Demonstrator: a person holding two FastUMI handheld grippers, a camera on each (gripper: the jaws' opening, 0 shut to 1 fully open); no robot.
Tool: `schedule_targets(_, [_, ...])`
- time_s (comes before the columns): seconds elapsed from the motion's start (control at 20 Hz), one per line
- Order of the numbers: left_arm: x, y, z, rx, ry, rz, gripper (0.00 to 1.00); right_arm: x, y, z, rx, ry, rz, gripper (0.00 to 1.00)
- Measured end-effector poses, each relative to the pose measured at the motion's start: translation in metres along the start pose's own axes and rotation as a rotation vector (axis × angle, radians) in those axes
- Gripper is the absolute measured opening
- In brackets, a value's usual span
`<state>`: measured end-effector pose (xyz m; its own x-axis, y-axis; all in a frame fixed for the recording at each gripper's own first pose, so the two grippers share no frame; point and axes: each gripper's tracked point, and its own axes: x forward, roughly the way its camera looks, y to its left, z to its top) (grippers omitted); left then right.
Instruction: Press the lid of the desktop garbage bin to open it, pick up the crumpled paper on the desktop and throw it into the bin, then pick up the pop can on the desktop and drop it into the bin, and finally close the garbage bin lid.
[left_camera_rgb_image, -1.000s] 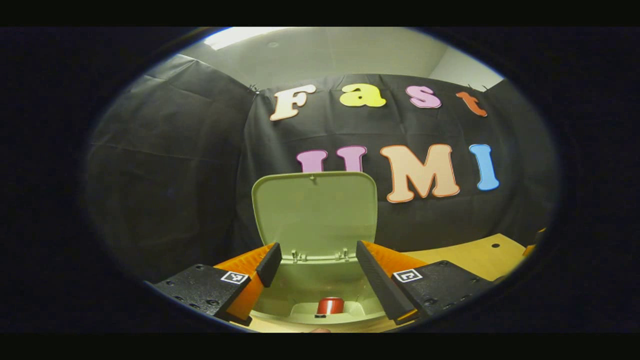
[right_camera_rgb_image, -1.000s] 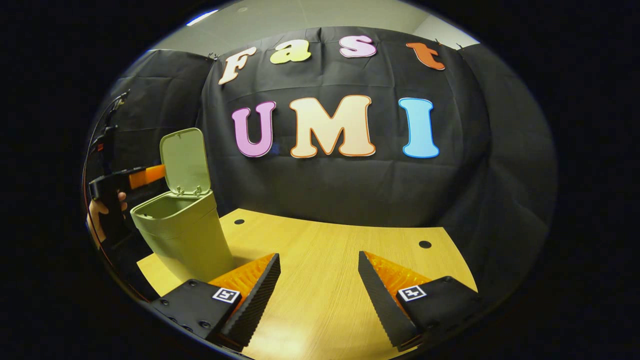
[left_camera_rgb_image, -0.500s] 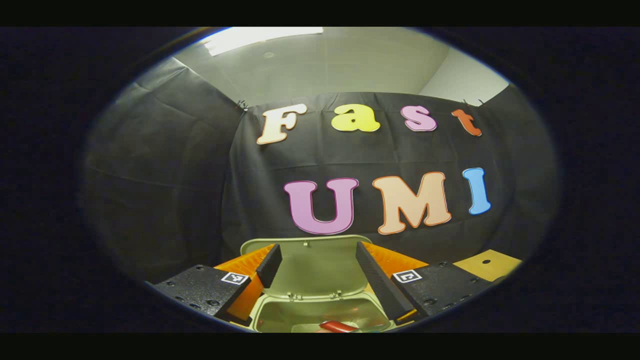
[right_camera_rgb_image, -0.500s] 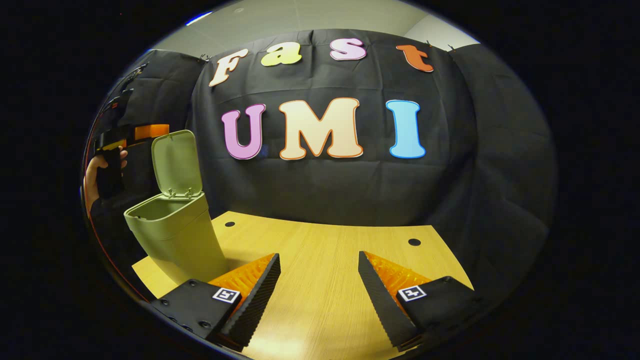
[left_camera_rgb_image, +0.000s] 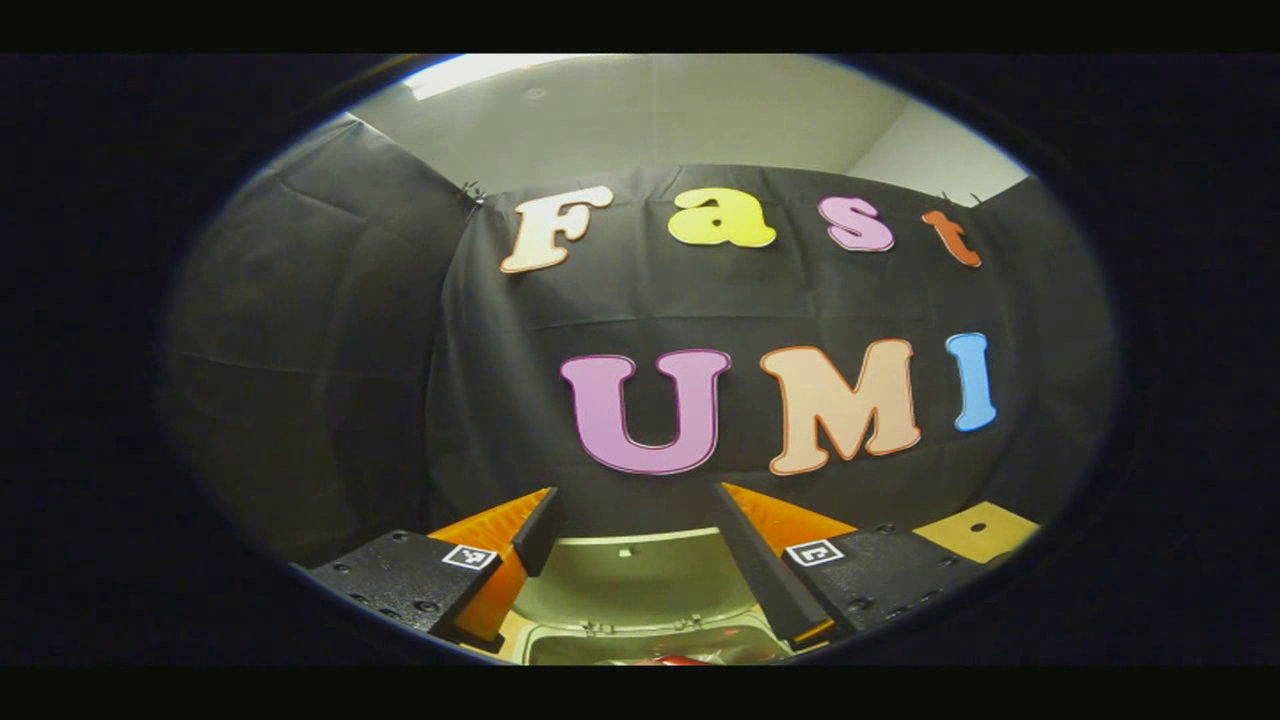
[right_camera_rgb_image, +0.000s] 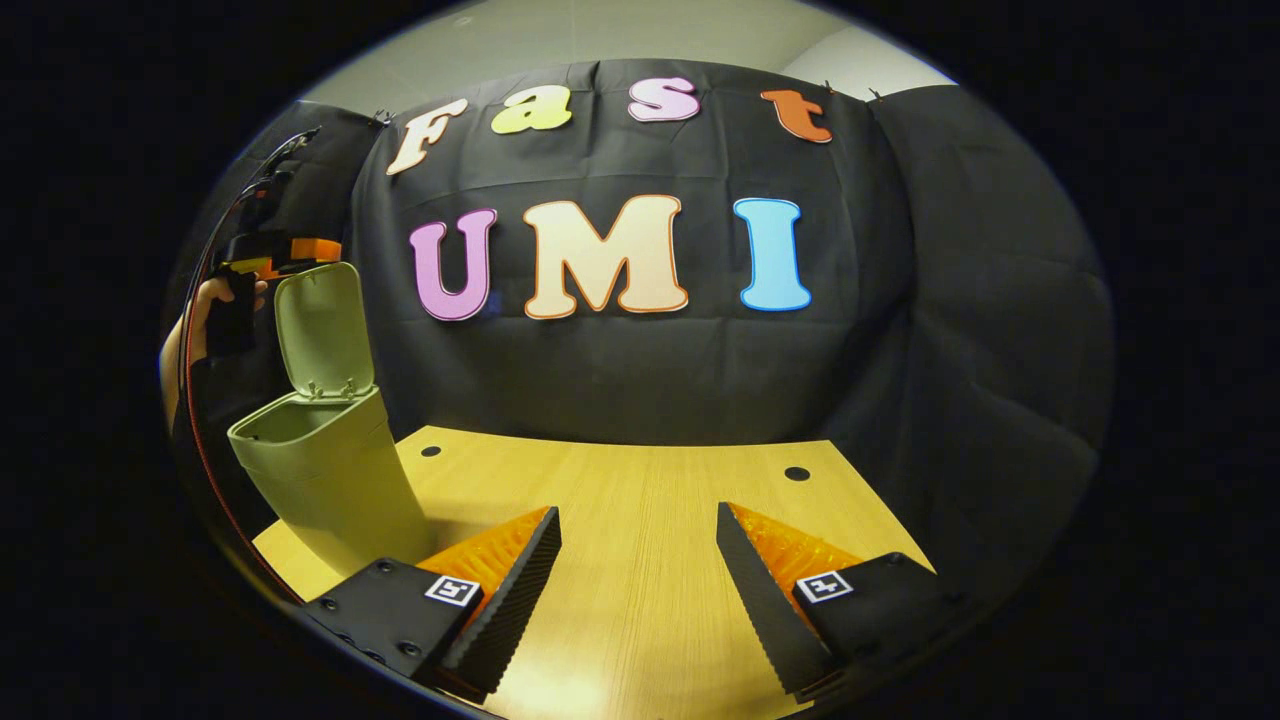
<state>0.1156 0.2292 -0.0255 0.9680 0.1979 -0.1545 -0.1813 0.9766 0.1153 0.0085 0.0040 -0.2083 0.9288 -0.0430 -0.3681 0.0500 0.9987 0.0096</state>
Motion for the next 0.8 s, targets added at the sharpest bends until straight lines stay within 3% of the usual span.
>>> schedule_targets(0.4, [-0.03,-0.004,-0.001,-0.027,-0.013,-0.008,0.92,0.004,0.001,0.001,-0.003,0.009,0.025,0.98])
schedule_targets(0.8, [-0.085,-0.012,-0.021,-0.033,0.022,-0.002,0.92,0.012,0.019,0.007,-0.017,0.009,0.116,0.98])
